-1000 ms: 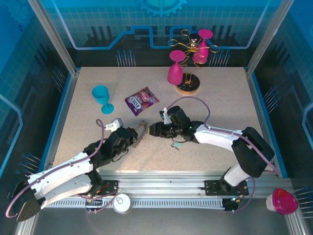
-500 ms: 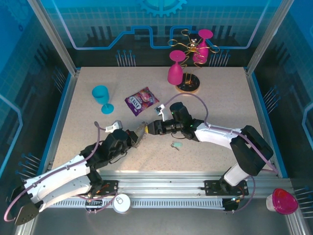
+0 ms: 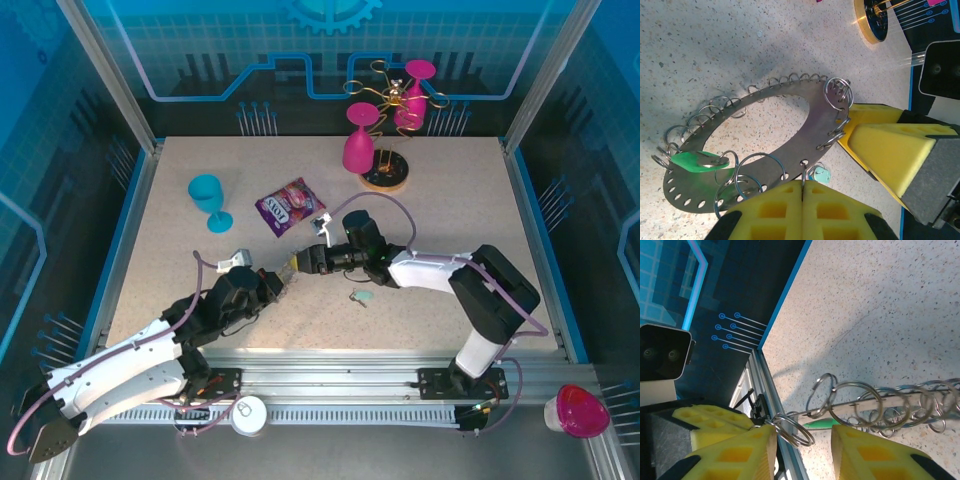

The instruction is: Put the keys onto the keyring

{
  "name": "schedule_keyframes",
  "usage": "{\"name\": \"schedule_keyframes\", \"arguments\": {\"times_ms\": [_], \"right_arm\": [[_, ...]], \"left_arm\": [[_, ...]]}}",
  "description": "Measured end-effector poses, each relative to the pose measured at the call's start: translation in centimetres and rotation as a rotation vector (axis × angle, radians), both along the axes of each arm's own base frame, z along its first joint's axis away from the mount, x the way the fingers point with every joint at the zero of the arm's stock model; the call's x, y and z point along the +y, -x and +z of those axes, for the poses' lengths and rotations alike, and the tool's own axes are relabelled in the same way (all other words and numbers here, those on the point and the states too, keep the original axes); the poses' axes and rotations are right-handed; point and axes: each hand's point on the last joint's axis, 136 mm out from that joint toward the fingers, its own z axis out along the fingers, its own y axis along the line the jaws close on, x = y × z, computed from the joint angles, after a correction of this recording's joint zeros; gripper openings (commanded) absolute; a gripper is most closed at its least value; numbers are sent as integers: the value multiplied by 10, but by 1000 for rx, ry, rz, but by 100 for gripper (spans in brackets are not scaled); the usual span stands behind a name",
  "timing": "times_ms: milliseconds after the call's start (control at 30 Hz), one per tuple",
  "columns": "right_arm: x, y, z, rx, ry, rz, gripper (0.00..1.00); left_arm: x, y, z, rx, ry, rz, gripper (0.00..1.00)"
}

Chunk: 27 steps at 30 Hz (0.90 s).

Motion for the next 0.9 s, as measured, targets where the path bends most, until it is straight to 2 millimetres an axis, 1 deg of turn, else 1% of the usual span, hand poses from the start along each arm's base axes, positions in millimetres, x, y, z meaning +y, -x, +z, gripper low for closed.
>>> {"name": "schedule_keyframes", "arguments": {"times_ms": [300, 900], "right_arm": [[4, 1, 9, -12, -43, 17, 30], [7, 9, 14, -11, -66, 61, 21]], "left_arm": [[0, 0, 0, 4, 4, 4, 0], [0, 0, -2, 12, 8, 12, 0]]}}
